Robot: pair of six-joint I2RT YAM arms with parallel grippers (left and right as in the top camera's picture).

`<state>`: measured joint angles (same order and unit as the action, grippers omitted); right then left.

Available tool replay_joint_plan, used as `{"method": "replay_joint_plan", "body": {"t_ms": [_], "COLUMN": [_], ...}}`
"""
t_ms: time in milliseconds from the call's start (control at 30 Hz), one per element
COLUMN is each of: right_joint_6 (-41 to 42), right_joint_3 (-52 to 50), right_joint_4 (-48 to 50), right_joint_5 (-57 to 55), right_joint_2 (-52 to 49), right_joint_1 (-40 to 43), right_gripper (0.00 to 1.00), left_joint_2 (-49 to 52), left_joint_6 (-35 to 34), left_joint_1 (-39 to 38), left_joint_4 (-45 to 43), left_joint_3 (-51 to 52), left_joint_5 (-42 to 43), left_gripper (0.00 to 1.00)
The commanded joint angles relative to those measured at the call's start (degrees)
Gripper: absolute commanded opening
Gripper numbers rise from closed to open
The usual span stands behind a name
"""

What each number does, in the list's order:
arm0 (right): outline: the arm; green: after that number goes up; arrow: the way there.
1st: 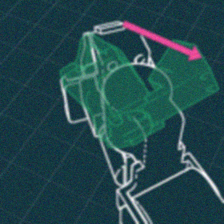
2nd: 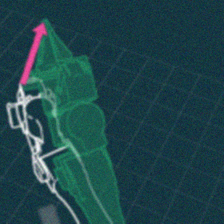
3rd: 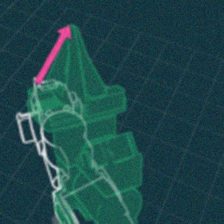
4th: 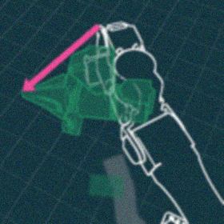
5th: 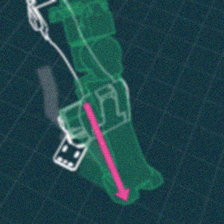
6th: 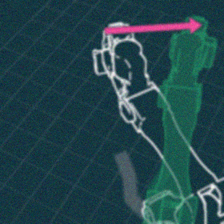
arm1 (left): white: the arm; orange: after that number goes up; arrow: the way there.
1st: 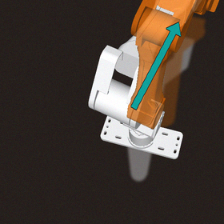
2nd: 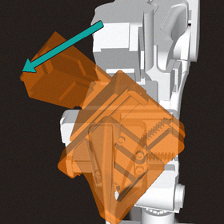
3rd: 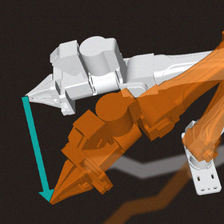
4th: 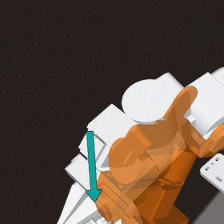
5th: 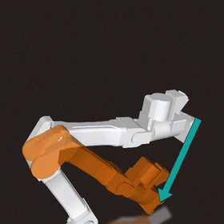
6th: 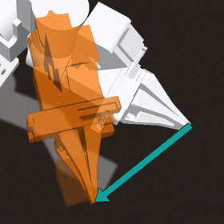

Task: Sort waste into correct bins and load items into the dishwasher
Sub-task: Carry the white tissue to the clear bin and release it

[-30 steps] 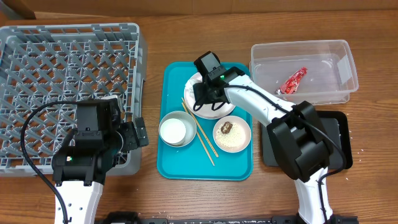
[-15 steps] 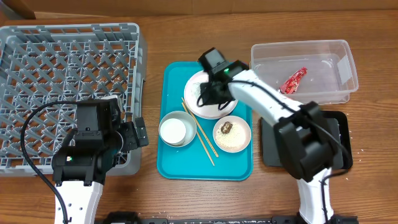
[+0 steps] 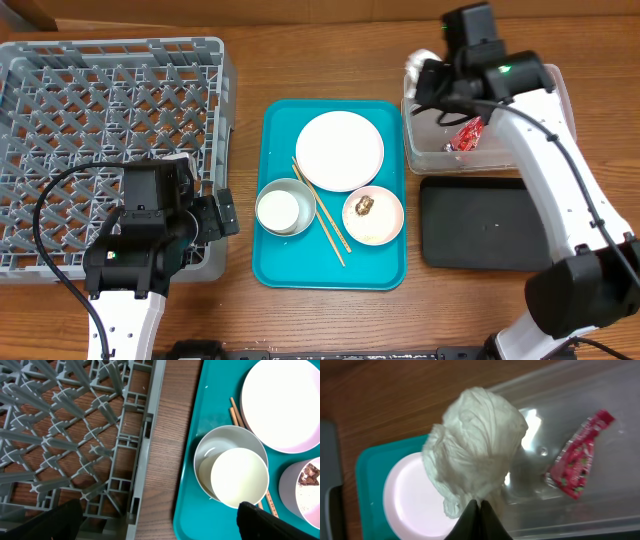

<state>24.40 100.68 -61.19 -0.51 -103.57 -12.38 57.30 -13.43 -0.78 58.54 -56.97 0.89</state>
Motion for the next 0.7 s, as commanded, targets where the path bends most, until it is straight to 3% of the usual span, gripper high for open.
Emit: {"method": "replay_joint_plan", "body": {"t_ms": [0, 67, 100, 233, 667], "right_joint_6": [1.4, 1.4, 1.2, -3.6, -6.8], "right_joint_3": [-2.4, -3.2, -3.2, -3.1, -6.3], "right_joint_4": [-0.8, -1.1, -1.2, -0.8, -8.4], "right_joint_5": [-1.1, -1.1, -1.1, -1.2, 3.6], "right_joint_2": [-1.0, -1.0, -1.0, 0.5, 14.9], "right_joint_1": [2.7, 3.5, 3.8, 4.4, 4.3], "right_gripper": [0.06, 0.31, 0.39, 0.49, 0.51], "left_joint_2": [0.0, 0.0, 0.0, 0.0, 0.0], "left_joint_6": [-0.8, -0.8, -0.8, -0.8, -0.8], "left_joint_1": [-0.4, -0.4, -0.4, -0.4, -0.4], "left_joint_4": [-0.1, -0.1, -0.1, -0.1, -0.1], "left_joint_3": [-1.4, -1.4, -1.4, -1.4, -1.4], "left_joint_5": [0.6, 0.6, 0.6, 0.6, 0.6], "left_gripper": [1.0, 1.0, 1.0, 1.0, 1.0]}}
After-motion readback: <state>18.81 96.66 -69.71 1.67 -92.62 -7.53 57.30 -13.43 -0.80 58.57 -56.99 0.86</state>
